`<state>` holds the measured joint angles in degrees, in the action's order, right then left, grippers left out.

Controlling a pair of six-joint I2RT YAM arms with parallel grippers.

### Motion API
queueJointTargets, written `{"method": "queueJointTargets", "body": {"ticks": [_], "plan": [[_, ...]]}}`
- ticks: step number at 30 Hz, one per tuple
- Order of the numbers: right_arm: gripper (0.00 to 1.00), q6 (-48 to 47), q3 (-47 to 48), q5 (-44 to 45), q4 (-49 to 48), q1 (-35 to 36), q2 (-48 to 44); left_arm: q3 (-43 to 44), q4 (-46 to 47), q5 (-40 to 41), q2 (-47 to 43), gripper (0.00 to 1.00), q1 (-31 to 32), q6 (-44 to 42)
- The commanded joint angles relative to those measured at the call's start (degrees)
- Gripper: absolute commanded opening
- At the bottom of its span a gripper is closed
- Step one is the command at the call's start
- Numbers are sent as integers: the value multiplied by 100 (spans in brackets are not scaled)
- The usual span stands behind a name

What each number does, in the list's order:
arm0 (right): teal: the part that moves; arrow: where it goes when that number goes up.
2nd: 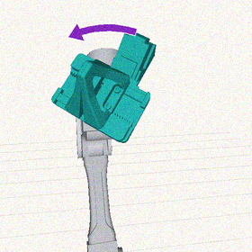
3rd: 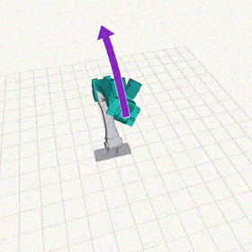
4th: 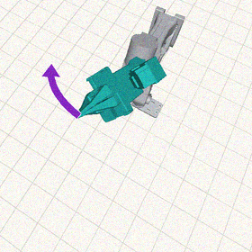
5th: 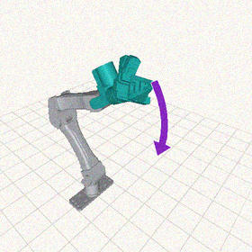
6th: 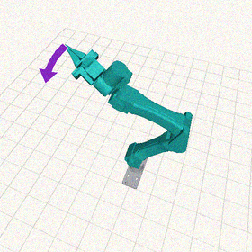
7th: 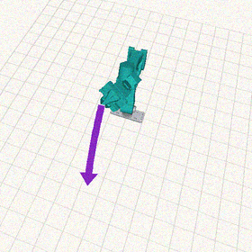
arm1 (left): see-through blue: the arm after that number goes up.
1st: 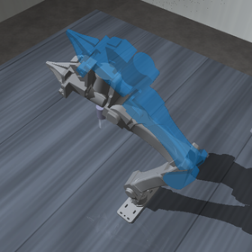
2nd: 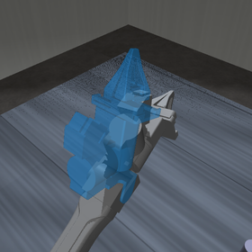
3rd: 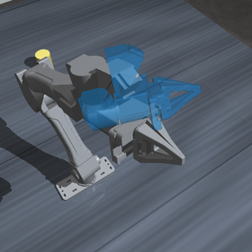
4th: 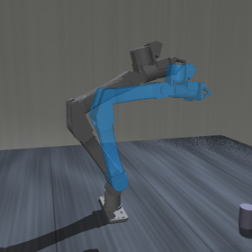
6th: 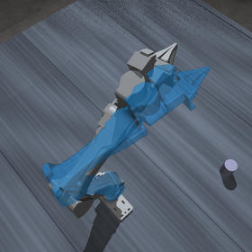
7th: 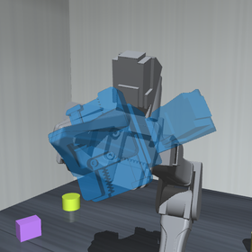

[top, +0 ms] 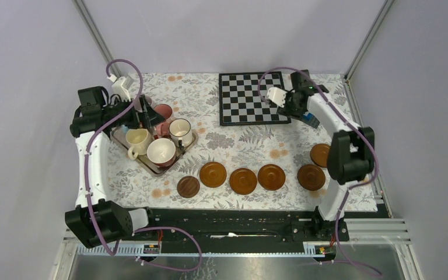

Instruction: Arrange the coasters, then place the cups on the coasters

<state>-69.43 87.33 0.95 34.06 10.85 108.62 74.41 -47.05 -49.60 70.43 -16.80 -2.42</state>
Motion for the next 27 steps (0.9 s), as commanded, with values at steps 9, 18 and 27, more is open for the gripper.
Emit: {"method": "queueJointTargets", "body": {"ticks": [9,18,27], "plan": [[77,1593,-674,-2062,2005,-106,-2758,204,-302,1595,283,99,2730,-1222],[73,679,-2433,-2188,2141,-1990,-3238,129,192,2340,1337,99,4898,-1015],[65,302,-3323,-2187,1543,-2722,-2953,587,2073,3157,2952,90,6351,-206]]}}
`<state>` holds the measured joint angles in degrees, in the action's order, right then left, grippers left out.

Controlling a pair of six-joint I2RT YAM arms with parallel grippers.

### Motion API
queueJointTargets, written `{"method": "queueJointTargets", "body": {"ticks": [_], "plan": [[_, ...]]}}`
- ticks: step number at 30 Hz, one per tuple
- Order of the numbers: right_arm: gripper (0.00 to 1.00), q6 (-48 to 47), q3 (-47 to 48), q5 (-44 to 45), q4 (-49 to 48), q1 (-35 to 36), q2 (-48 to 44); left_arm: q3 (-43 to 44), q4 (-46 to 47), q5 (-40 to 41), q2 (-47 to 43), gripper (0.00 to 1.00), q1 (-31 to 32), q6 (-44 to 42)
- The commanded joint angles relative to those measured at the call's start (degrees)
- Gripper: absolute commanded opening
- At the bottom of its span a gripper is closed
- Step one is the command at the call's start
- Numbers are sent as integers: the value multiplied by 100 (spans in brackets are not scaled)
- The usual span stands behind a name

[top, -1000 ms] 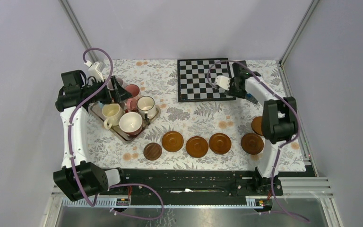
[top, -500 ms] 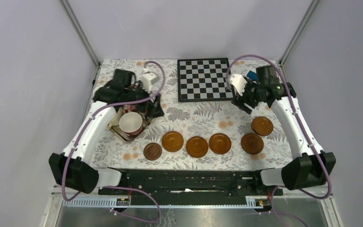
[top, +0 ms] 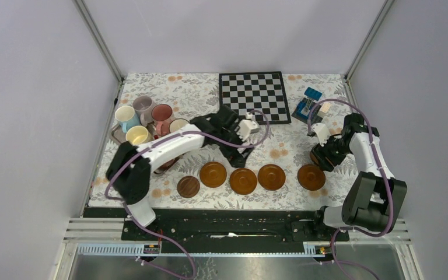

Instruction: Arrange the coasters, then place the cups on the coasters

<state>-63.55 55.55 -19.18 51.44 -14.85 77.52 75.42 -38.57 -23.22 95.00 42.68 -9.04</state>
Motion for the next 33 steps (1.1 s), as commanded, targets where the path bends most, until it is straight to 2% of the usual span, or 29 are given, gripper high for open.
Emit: {"method": "queueJointTargets", "body": {"ticks": [1,5,13,19,27,33], "plan": [[65,-277,-229,-188,-240,-163,158,559,1401,520,661,87,479,584],[64,-82,-636,-236,-549,-160,41,622,2132,460,1050,84,706,779],[64,65,-1348,-225,-1220,-158,-418,425,3004,1027,1634,79,1128,568],[69,333,-1831,-140,-1634,-151,-780,168,3234,1479,1709,79,1625,162],[70,458,-2164,8,-1957,-141,-860,189,3316,1538,2079,78,1708,-46],[70,460,-2192,-57,-2022,-64,-822,326,3205,1604,2379,68,1669,19]]}}
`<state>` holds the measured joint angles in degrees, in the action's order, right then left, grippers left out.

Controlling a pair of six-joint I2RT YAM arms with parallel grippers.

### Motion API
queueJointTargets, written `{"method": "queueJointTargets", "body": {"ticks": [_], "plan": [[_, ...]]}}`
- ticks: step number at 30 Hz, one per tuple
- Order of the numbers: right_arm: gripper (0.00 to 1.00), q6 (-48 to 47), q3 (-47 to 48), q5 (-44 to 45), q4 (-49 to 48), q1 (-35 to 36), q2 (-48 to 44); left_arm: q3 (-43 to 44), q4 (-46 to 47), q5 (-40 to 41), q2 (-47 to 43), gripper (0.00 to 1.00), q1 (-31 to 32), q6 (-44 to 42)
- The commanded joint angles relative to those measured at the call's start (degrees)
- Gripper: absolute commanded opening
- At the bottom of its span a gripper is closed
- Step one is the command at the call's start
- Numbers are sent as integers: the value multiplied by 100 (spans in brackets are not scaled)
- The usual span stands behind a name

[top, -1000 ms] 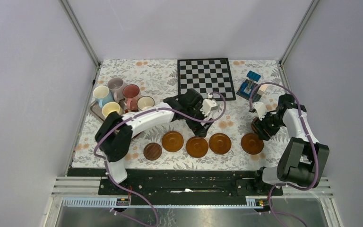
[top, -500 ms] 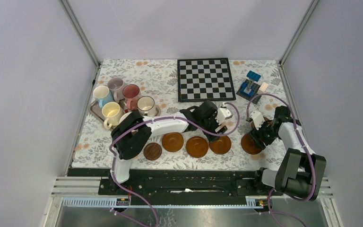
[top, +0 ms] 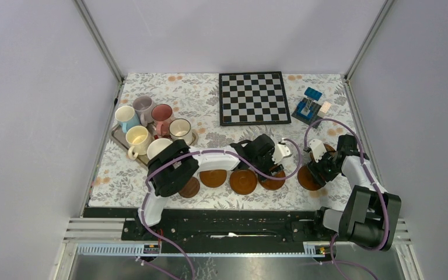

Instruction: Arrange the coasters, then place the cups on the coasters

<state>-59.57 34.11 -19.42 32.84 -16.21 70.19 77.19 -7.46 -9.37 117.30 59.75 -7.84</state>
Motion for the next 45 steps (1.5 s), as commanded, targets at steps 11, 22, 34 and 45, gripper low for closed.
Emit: {"method": "queueJointTargets", "body": {"ticks": [11,22,34,45], "plan": [[55,646,-148,404,-992,959,128,521,32,-11,397,52,-668,365],[49,1352,335,422,-1738,1168,999,786,130,-288,632,49,-1163,766],[46,2187,1108,699,-2296,1375,2024,936,142,-466,775,49,-1313,1017],[60,2333,1851,75,-1159,1255,1286,1091,43,-828,265,67,-1423,1076]]}}
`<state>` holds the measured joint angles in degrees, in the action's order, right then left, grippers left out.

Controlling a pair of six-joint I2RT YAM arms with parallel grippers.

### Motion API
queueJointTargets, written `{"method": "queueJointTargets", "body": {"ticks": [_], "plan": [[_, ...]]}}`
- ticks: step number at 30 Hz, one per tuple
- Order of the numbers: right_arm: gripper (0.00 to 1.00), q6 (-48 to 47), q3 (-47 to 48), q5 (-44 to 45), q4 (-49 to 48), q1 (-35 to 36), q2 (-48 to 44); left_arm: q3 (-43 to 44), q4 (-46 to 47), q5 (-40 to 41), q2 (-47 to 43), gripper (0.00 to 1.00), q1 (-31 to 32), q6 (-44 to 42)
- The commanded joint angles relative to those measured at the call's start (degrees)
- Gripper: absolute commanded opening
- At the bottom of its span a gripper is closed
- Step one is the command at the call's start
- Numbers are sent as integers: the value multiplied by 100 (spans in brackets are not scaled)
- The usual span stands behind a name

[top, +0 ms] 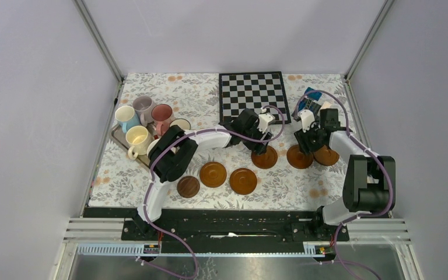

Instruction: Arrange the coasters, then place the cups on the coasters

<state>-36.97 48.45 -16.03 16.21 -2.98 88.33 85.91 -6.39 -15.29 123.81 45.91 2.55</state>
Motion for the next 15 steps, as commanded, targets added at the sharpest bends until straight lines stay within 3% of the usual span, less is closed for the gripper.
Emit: {"method": "queueJointTargets", "body": {"ticks": [1,7,15], "plan": [[61,26,477,-275,608,-122,-588,229,-144,-237,-445,69,-43,21],[61,-467,386,-204,1071,-308,-740,-127,-423,116,-734,75,-38,-192],[59,-359,-69,-411,814,-160,-610,-43,-558,339,-525,76,105,-427]]}}
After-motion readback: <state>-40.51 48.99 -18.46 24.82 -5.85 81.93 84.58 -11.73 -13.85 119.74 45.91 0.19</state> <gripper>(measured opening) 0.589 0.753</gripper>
